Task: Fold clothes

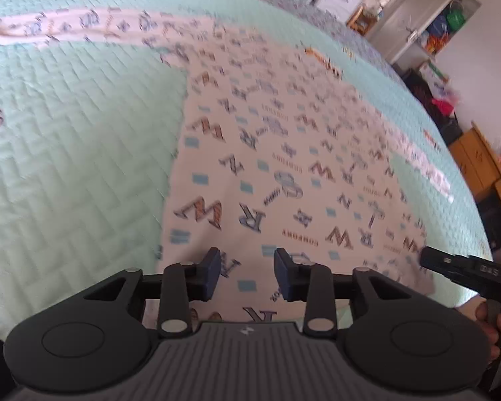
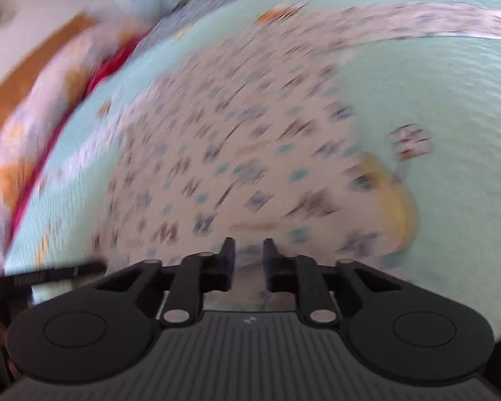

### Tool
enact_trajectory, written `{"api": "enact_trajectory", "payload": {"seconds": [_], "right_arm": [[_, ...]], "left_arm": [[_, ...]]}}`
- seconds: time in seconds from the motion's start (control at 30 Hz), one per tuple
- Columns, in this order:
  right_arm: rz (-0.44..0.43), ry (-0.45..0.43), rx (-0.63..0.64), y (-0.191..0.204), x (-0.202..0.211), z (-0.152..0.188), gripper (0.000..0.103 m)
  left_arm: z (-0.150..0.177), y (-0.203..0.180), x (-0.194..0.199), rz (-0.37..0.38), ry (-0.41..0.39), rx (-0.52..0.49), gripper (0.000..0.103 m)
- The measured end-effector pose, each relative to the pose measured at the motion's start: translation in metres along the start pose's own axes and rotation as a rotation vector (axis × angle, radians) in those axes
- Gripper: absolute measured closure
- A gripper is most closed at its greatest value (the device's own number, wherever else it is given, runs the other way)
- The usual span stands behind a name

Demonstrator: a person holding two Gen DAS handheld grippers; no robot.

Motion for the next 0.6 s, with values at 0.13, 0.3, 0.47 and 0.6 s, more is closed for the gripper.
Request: {"api": "enact_trajectory", "payload": {"seconds": [0.13,0.3,0.47,0.6], "right_arm": [[-0.152,0.074,-0.151,-0.014,0.026,0.004,0.064],[-0.272,0.201,-0.475,-0.031,-0.013,0.047,0.063],[-0.383,0.130,-0.820,-0.062,-0.037,0.060,0.062],[-0.417,0.059,-0.830,-0.054,-0.043,0.052,0.063]], "left_arm": [[0.010,-0.014,0.018,0.104,0.034,0.002,0.054],[0.042,-0.015,-0.015,0.205,0.200,0.165,0.048],[0.037,0.012,-0.035,0.307,0.208,0.434,0.049],[0.020,0.005,-0.035,0.302,0.155,0.461,0.058]]}}
Point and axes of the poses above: each gripper's, at about its wrist camera, not at the fingertips, and x roughly against the way its jaws point, y to its left, z to its underside, the point moved 3 cm from there along -x, roughly the way its jaws point, and after that the axes turned 3 degrees about -z, right-handed, at the moved point
